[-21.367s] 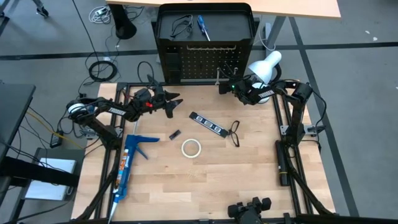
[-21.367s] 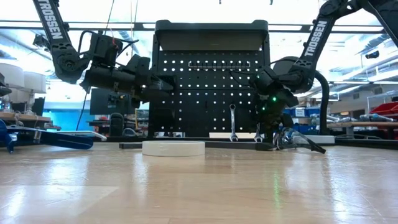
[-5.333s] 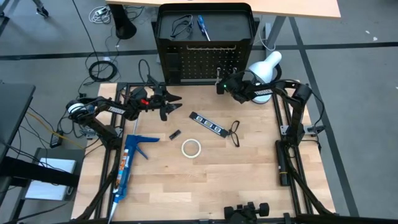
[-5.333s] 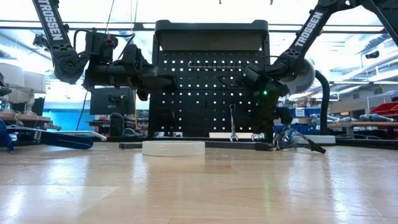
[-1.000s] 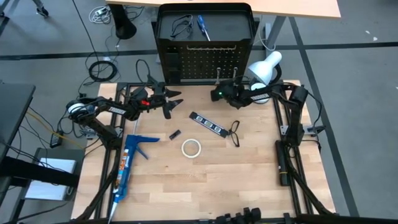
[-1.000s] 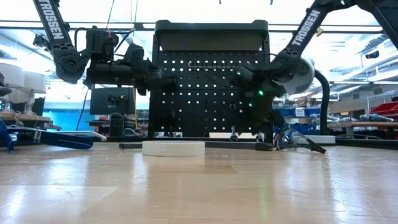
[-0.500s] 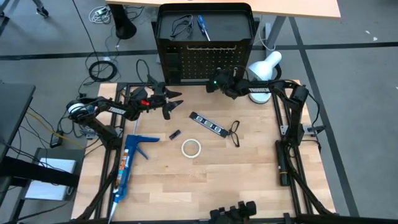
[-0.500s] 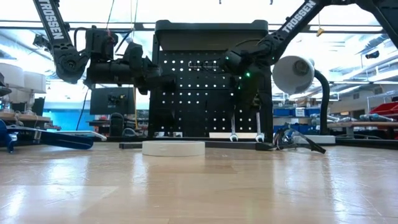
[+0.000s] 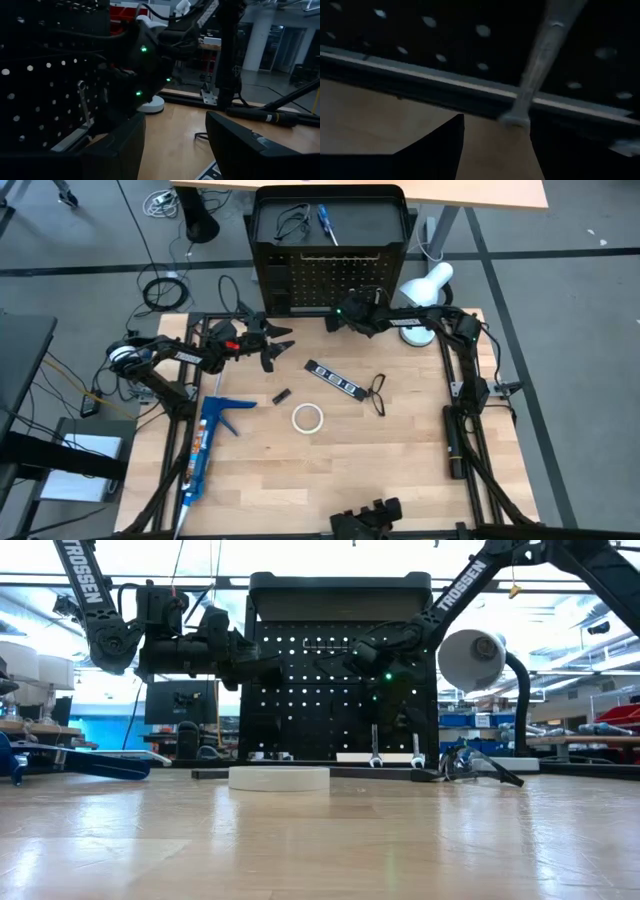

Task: Hang tools onto peg board
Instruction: Unhang the right wrench from the peg board

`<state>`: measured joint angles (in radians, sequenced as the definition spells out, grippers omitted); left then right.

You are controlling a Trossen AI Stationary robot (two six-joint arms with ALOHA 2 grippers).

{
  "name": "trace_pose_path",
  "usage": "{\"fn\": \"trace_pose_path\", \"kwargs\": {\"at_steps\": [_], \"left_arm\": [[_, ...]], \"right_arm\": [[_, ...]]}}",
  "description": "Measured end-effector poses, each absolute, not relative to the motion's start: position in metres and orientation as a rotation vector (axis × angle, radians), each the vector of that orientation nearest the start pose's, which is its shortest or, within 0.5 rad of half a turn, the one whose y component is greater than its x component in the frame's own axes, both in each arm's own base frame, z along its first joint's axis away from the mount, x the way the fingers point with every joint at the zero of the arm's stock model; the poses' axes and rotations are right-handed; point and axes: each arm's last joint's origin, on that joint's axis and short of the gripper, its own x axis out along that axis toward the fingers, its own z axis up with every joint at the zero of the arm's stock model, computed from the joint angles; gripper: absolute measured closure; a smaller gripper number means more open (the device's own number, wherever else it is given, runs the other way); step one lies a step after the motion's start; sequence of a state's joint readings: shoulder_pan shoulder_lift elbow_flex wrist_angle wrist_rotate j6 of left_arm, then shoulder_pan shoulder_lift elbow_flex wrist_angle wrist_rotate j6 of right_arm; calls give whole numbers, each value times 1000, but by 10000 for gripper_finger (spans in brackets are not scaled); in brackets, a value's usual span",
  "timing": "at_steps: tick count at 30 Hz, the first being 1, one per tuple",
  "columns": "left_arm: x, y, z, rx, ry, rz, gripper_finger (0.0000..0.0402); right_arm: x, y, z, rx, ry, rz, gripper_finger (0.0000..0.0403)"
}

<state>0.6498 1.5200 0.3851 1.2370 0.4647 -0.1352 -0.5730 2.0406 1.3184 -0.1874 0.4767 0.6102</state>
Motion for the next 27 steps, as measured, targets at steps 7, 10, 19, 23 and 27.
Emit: {"fn": "trace_pose_path", "kwargs": {"at_steps": [7,10,19,23,27], "left_arm": [[213,145,180,-81,-97,169,188],[213,145,180,-80,-98,167,188],[213,145,181,-76,-105,167,188],[213,145,181,-77,-104,166,188],[213,145,181,-77,-103,151,188]], "right_arm": [[350,-246,154,544,642,-1263,174],[347,-249,153,549,659,-1276,174],[344,-256,149,552,646,-1298,174],[347,-259,142,558,638,-1300,174],[348,-260,142,555,639,-1303,175]]}}
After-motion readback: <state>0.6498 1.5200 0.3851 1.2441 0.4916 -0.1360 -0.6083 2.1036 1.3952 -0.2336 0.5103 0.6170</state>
